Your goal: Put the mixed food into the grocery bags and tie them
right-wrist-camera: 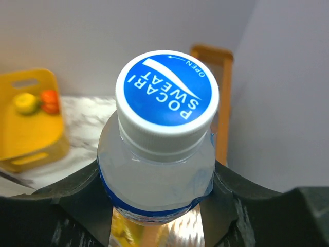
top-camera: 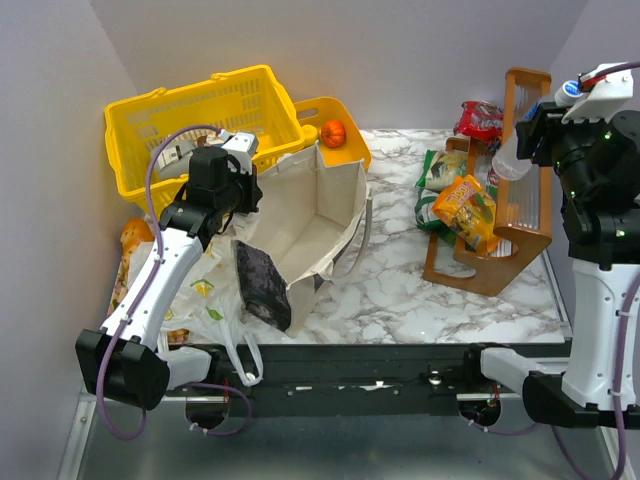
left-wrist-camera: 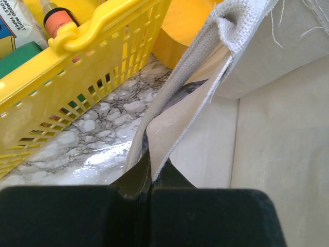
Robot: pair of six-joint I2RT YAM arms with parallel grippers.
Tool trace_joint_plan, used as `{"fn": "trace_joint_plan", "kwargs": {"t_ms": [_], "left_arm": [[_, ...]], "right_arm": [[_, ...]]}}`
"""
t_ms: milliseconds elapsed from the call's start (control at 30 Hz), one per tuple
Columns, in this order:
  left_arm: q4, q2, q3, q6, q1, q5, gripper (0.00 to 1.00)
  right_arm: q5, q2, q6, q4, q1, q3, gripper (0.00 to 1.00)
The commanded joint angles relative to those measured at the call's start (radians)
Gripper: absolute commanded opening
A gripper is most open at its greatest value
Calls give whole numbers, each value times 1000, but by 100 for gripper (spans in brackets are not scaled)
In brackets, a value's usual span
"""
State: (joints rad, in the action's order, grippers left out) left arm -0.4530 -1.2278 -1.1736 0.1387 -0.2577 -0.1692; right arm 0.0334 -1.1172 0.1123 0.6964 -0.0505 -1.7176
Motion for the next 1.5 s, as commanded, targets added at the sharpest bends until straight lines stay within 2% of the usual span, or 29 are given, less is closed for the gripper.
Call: {"fn": "trace_joint_plan", "kwargs": {"t_ms": [0, 33, 67, 133, 267, 367, 533, 700, 1033, 1167, 1267, 1300, 1367, 1400, 1467], "left_arm": [[20, -2, 14, -5, -9, -38, 0], [19, -4, 15, -4, -9, -36, 0], [20, -4, 15, -4, -9, -35, 0], [22, -4, 19, -5, -9, -33, 0], [28, -6, 23, -5, -9, -27, 0], [30, -9, 25, -4, -9, -27, 0], [31, -7, 26, -4, -9, -23, 0], [28, -13, 26, 1, -11, -26, 0], [34, -19, 34, -1, -11, -24, 0], [34, -25, 34, 1, -15, -33, 0], [34, -25, 34, 1, -21, -33, 0], [33, -25, 34, 1, -23, -33, 0], [34, -25, 34, 2, -26, -32, 0], [33, -27, 34, 1, -26, -32, 0], [30, -30, 32, 2, -26, -32, 0]], "right_arm": [[-211, 2, -62, -205, 142, -143, 20], [-170, -10, -51, -213, 203, -148, 20], [-161, -26, -40, -219, 318, -155, 20], [-170, -82, -48, -238, 420, -157, 20], [-112, -180, -19, -271, 715, -114, 20], [-112, -257, -39, -302, 829, -63, 20], [-93, -358, -97, -276, 873, 73, 20], [23, -409, -88, -270, 888, 185, 20], [169, -732, -109, -255, 888, 59, 21], [206, -783, -145, -255, 888, 52, 26], [215, -780, -160, -255, 890, 82, 46], [215, -776, -163, -255, 890, 90, 57], [189, -765, -164, -256, 888, 110, 75], [174, -747, -158, -255, 890, 115, 88], [123, -728, -149, -255, 888, 119, 93]]}}
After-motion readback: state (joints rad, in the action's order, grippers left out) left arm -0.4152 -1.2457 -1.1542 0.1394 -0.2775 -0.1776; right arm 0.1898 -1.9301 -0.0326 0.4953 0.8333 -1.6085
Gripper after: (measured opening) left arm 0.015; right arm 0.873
